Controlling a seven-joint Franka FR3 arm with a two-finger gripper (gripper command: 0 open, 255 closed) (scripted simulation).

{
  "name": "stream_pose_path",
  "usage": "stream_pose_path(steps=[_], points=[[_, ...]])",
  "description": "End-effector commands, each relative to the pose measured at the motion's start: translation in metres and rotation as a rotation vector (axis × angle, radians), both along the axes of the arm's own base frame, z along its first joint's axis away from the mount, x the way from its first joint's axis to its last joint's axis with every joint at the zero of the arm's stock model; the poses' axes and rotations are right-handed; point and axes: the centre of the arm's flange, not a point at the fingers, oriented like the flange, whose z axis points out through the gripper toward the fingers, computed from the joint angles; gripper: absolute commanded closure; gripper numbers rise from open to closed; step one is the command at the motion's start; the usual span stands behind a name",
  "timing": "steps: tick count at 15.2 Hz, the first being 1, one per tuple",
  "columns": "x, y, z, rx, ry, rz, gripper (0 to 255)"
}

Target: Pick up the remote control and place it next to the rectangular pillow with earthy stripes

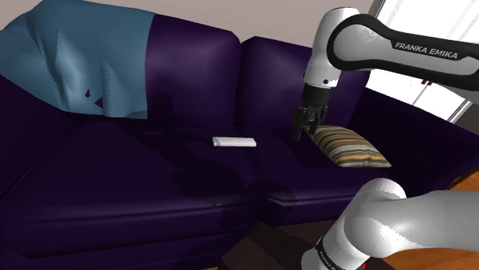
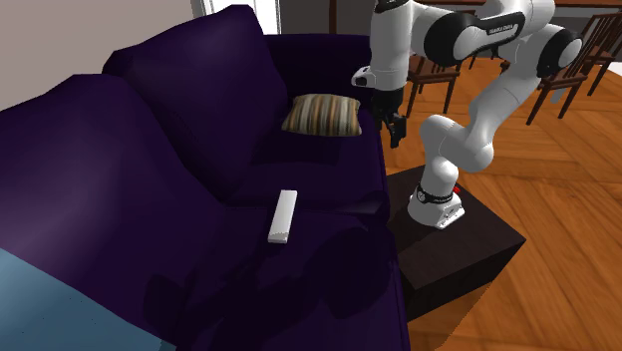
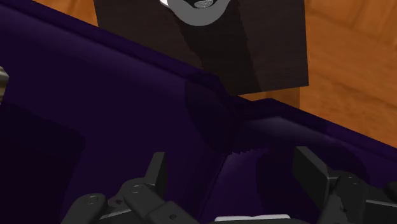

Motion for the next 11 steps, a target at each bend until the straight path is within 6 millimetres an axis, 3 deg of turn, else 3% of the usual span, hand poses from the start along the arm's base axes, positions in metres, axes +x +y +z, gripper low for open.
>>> stream_pose_path(steps=[1,11], points=[[0.000,0.000,0.000,0.000,0.000,0.000,0],[0.094,-0.047,-0.070,0.022,-0.035,0.347,0]])
